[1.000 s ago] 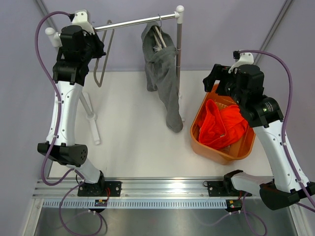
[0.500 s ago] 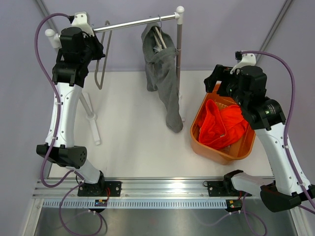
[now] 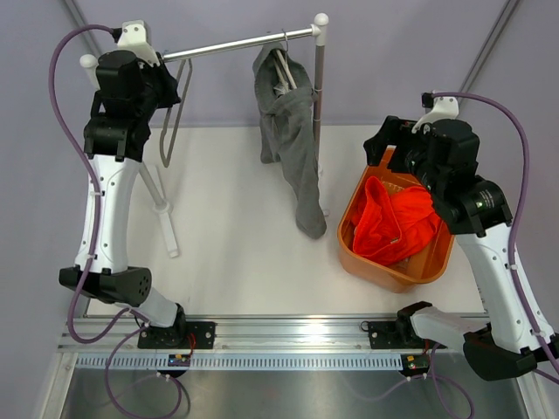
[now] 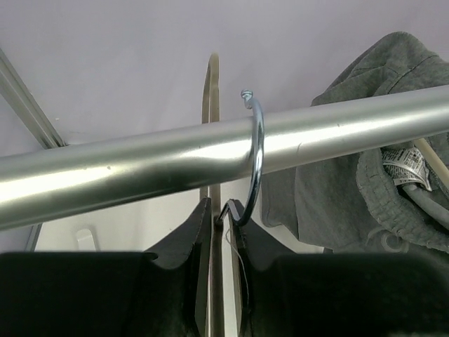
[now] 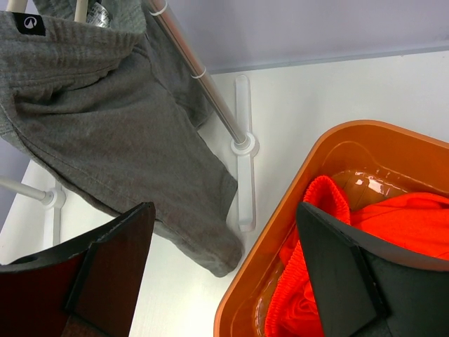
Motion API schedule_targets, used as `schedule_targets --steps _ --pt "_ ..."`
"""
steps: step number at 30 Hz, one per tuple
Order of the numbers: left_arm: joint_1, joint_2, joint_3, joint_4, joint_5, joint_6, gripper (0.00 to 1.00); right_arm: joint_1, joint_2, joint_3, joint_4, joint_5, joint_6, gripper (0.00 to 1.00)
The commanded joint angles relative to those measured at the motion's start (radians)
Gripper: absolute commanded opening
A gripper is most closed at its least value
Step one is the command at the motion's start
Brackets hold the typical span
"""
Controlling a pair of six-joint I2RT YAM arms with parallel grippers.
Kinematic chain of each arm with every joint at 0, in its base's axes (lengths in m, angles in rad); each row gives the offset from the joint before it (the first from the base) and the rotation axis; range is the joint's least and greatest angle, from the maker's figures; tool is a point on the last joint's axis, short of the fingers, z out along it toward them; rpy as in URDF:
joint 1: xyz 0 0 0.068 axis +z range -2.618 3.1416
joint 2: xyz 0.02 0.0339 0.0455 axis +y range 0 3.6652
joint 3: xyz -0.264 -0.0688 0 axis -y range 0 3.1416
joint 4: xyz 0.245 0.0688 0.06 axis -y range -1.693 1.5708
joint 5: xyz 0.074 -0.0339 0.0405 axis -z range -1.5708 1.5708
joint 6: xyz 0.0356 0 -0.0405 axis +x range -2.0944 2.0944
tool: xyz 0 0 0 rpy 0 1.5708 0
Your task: Remove the shorts from the hanger
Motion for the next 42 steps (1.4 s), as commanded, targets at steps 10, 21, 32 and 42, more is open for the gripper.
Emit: schedule_targets --steps 10,21,32,42 --pt "0.007 -0.212 -0.106 0.059 -0.106 0.004 0.24 -0.009 -0.033 0.003 -0.013 -0.005 -0.011 0.91" --pt "-0.116 -0.323 -0.097 0.098 -0.068 -0.033 0.24 -0.009 -0.057 -0.009 -0.005 -0.008 -0.002 0.94" --pt "-0.484 0.018 0.222 0.09 -0.251 0.017 0.38 -0.009 -0.046 -0.003 -0.019 -0.014 0.006 0.94" --pt "-0.487 0.225 0.303 0.207 -0.218 -0.105 0.59 -0.009 -0.037 0.03 -0.077 0.014 -0.003 0.94"
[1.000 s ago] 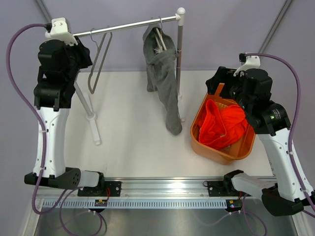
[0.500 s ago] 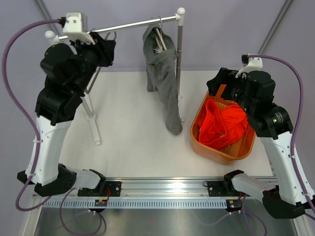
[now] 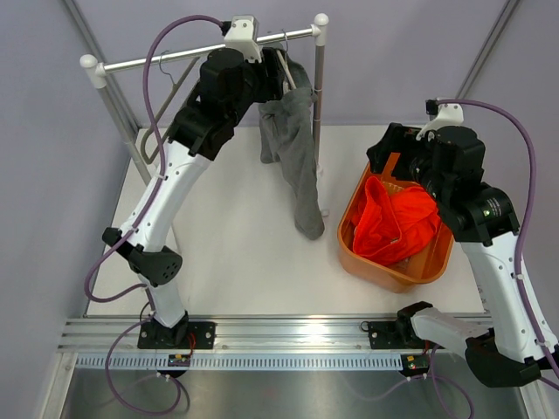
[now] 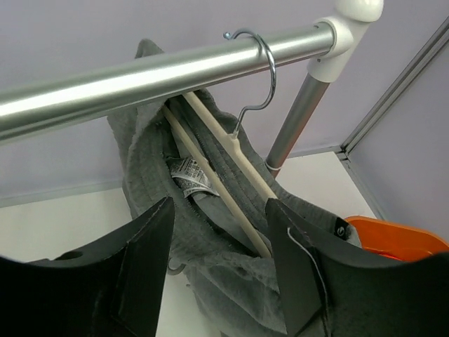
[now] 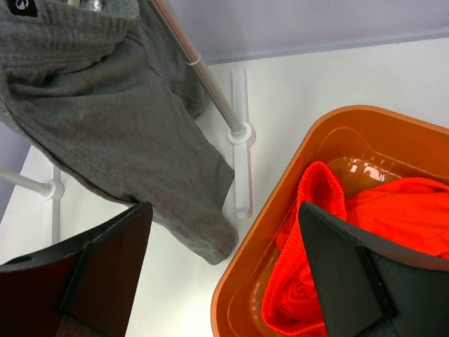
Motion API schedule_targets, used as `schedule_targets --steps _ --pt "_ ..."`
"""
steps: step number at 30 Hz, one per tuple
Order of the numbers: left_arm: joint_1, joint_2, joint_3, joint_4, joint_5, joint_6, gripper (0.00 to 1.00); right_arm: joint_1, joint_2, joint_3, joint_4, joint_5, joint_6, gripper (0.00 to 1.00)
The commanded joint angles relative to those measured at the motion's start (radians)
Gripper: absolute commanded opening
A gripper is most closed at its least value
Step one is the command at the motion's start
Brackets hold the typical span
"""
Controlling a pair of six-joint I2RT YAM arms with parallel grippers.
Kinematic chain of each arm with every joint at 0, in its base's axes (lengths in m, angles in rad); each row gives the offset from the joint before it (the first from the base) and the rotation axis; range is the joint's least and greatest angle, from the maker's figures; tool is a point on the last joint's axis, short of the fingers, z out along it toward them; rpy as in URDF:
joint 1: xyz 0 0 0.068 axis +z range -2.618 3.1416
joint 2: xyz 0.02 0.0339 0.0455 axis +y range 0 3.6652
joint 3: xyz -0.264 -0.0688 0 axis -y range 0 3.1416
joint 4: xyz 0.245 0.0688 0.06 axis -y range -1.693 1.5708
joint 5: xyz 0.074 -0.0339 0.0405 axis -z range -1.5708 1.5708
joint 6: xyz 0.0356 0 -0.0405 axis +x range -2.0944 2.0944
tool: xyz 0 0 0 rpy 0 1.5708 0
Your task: Remove the shorts from the hanger
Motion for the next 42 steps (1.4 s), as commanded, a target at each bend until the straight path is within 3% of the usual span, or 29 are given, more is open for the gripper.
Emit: schedule_targets --steps 1,5,13,23,31,34,37,41,42 --pt "-0.001 -0.002 0.045 0.133 -0.012 -0.042 0.61 -0.011 0.007 0.047 -0.03 0.007 -0.01 0.94" --pt "0.0 0.006 0.008 0.233 -0.009 -0.056 0.63 -0.009 0.016 0.063 -0.047 -0.002 -0.011 0.94" --pt "0.011 0.104 0.074 0.247 0.005 -0.091 0.64 -0.011 0.022 0.07 -0.065 0.015 -0.027 0.94" --pt "0.014 0.155 -0.017 0.413 -0.016 -0.1 0.63 -0.009 0.043 0.076 -0.064 0.017 -0.042 0.94" --pt "0.03 0.232 0.045 0.371 0.002 -0.108 0.63 -0.009 0.042 0.061 -0.056 0.026 -0.051 0.94" --pt "0.034 0.232 0.029 0.361 0.003 -0.11 0.58 -0.011 0.048 0.06 -0.052 0.02 -0.047 0.94" --pt "0.037 0.223 0.023 0.344 0.002 -0.105 0.45 -0.009 0.051 0.056 -0.048 0.015 -0.047 0.94" --pt "0.043 0.195 0.011 0.304 -0.023 -0.087 0.18 -0.009 0.05 0.053 -0.047 0.015 -0.044 0.94" --pt "0.045 0.172 0.005 0.289 -0.026 -0.082 0.15 -0.009 0.05 0.053 -0.045 0.014 -0.042 0.94"
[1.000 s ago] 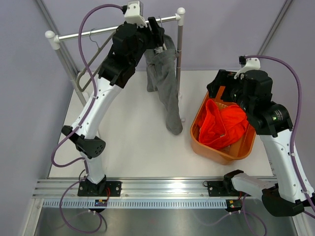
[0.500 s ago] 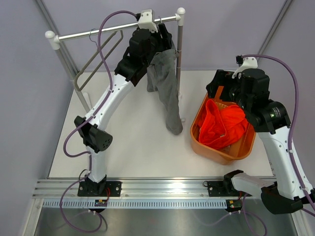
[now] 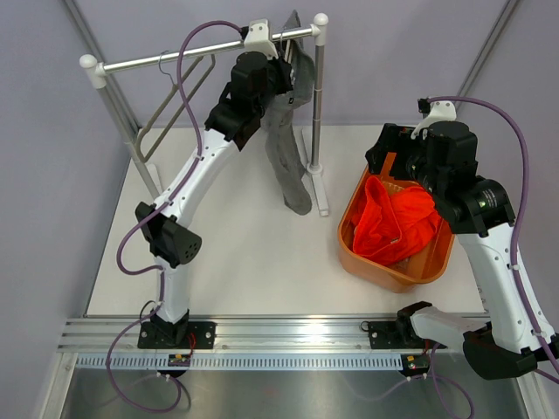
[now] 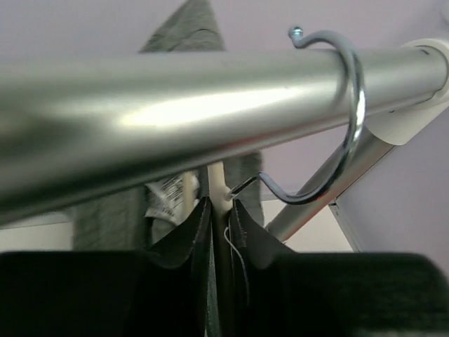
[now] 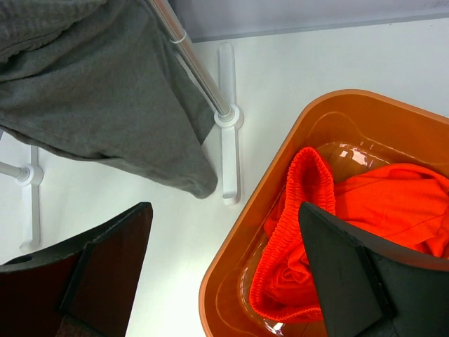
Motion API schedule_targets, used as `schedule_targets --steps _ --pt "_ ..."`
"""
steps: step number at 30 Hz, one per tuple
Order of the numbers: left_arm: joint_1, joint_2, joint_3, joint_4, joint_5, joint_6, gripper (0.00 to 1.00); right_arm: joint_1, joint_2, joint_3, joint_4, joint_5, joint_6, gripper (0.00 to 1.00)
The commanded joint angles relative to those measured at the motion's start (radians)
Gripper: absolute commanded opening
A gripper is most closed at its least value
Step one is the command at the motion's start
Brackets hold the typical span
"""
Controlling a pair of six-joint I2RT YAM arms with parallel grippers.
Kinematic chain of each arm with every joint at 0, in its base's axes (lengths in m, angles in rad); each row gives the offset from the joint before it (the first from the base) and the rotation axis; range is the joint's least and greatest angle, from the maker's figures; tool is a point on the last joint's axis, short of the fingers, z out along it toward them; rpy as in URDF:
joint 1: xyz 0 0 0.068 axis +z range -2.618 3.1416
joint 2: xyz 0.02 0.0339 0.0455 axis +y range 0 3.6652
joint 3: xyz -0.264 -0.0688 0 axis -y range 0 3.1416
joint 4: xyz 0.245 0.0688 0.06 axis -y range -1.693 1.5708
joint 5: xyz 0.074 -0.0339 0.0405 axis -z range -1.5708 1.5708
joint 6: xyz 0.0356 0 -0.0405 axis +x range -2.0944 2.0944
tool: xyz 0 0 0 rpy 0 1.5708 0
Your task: Remove the shorts from the hanger
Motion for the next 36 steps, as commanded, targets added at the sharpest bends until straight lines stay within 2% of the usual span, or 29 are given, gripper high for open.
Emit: schedule_targets --steps 1,3,10,19,23,36 --pt "0.011 -0.074 -0.005 -0.025 -0.028 0.035 0.12 -0.009 0.001 0.013 0.029 0.005 -0.014 0.94" --pt "0.014 -0.1 -0.015 -0.046 -0.043 0.053 0.07 -0.009 0.001 0.011 0.032 0.002 -0.014 0.94" --pt "0.049 -0.17 -0.009 -0.103 0.007 0.121 0.0 -0.009 0.0 -0.002 0.049 -0.006 -0.005 0.94" --pt "0.069 -0.252 0.0 -0.152 0.081 0.211 0.0 -0.009 0.006 0.005 0.058 -0.012 -0.003 0.94" --pt "0.07 -0.24 0.079 -0.234 0.144 0.259 0.0 -0.009 0.009 0.002 0.062 -0.015 0.001 0.94" --pt "0.07 -0.356 -0.046 -0.286 0.199 0.332 0.0 -0.009 0.0 0.004 0.068 -0.019 0.001 0.94"
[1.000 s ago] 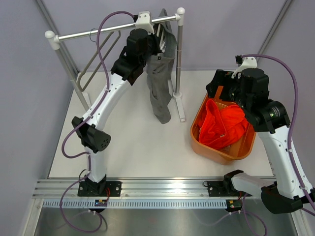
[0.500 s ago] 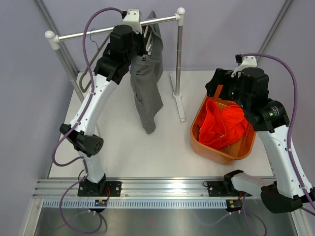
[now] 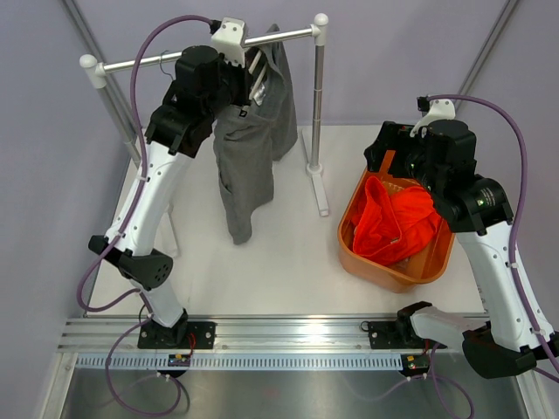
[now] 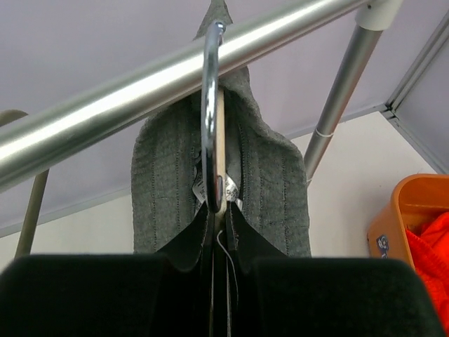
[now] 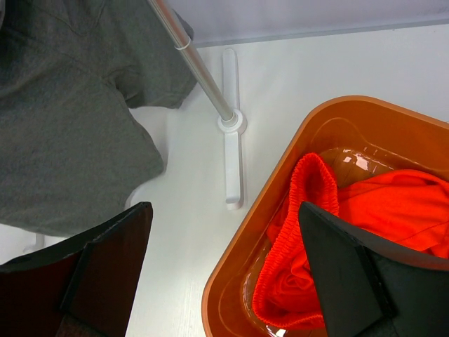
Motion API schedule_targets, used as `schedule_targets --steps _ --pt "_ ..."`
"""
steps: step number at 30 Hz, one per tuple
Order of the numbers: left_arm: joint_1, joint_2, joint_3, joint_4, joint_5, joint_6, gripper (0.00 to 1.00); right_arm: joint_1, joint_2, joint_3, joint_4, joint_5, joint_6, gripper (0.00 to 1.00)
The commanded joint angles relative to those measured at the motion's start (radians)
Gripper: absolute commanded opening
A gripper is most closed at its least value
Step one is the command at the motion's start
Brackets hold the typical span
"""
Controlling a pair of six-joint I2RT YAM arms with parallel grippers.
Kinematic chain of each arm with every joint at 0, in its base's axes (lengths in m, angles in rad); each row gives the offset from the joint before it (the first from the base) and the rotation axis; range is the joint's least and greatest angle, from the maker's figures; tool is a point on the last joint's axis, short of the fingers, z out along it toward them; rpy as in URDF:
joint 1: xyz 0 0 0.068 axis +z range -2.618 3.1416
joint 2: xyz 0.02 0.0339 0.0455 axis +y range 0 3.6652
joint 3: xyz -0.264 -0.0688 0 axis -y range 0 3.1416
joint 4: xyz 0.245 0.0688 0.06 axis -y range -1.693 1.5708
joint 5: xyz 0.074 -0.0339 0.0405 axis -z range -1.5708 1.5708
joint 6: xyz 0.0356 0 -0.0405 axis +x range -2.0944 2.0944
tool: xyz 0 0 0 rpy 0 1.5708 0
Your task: Remove the shorts from the hanger
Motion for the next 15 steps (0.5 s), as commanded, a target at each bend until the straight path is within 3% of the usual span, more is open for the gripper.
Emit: schedule_targets --steps 1,9,15 --pt "0.001 -0.085 -0.003 0.071 0.061 0.042 0.0 -0.009 -0.009 0.007 0.042 -0.016 0.001 0.94" --pt "0.001 -0.132 -0.031 -0.013 0.108 0.071 0.0 -0.009 0.005 0.027 0.018 -0.053 -0.008 0.94" --pt "0.001 -0.217 -0.126 -0.052 0.208 0.053 0.0 -0.006 0.037 0.056 -0.019 -0.162 -0.008 0.87"
